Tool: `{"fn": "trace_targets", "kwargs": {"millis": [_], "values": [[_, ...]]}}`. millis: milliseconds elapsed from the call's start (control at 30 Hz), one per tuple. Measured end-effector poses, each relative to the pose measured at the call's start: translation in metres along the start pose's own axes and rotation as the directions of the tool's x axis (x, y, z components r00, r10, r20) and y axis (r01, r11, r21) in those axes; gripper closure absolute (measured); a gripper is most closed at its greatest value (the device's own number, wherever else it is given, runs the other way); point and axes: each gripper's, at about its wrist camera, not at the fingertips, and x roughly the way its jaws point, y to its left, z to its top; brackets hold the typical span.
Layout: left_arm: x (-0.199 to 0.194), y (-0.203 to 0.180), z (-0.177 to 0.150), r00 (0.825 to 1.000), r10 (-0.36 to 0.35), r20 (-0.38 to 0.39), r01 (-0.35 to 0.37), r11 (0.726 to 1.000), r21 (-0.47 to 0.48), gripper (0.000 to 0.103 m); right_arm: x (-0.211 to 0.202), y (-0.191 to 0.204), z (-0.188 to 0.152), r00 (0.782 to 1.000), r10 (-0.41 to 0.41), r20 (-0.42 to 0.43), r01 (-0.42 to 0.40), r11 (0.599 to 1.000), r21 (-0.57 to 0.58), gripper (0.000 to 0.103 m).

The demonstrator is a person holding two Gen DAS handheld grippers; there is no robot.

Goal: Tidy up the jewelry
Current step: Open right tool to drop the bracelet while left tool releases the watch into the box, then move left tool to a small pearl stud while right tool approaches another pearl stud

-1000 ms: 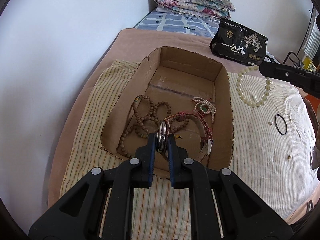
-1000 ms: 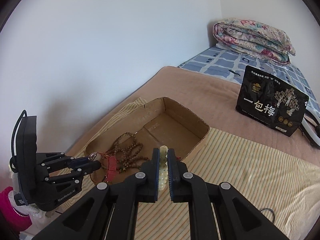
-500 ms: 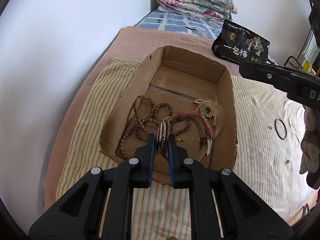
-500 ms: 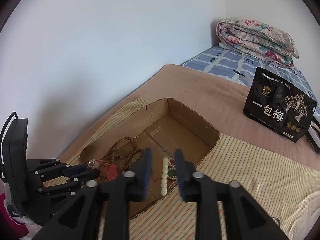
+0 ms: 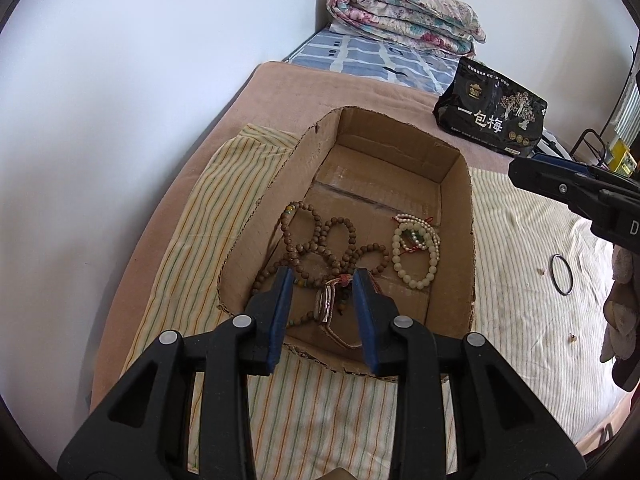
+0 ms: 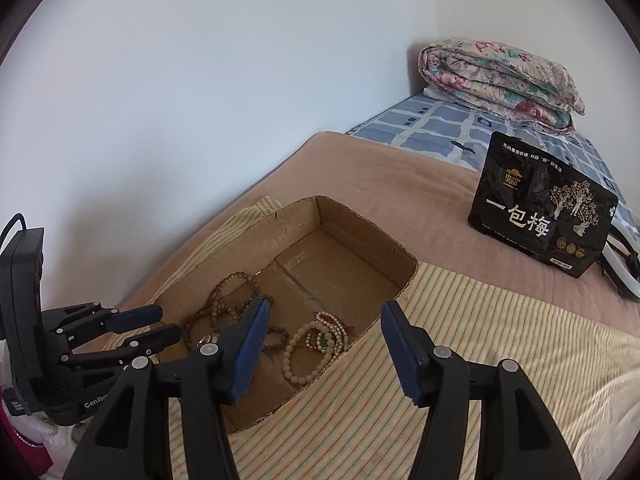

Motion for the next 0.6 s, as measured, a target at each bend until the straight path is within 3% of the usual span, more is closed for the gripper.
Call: {"fn": "trace_targets", "kwargs": {"millis": [367,600], "values": [[-0.028,-0.021,0.001,0.999,-0.001,0.051,-0.001,1.000,0.024,0.072,-0.029,-0.003,-0.006,1.000,-0.022,0.022,0.022,1.000,-0.017,0.040],[-0.051,-0.046,0.000,0.995,0.000,0.097,-0.007,0.998,0.070,0.072,-0.059,-0.011,-0.015,0.998,-0.030,0.055,0.031,0.999,-0.013,0.032]]}}
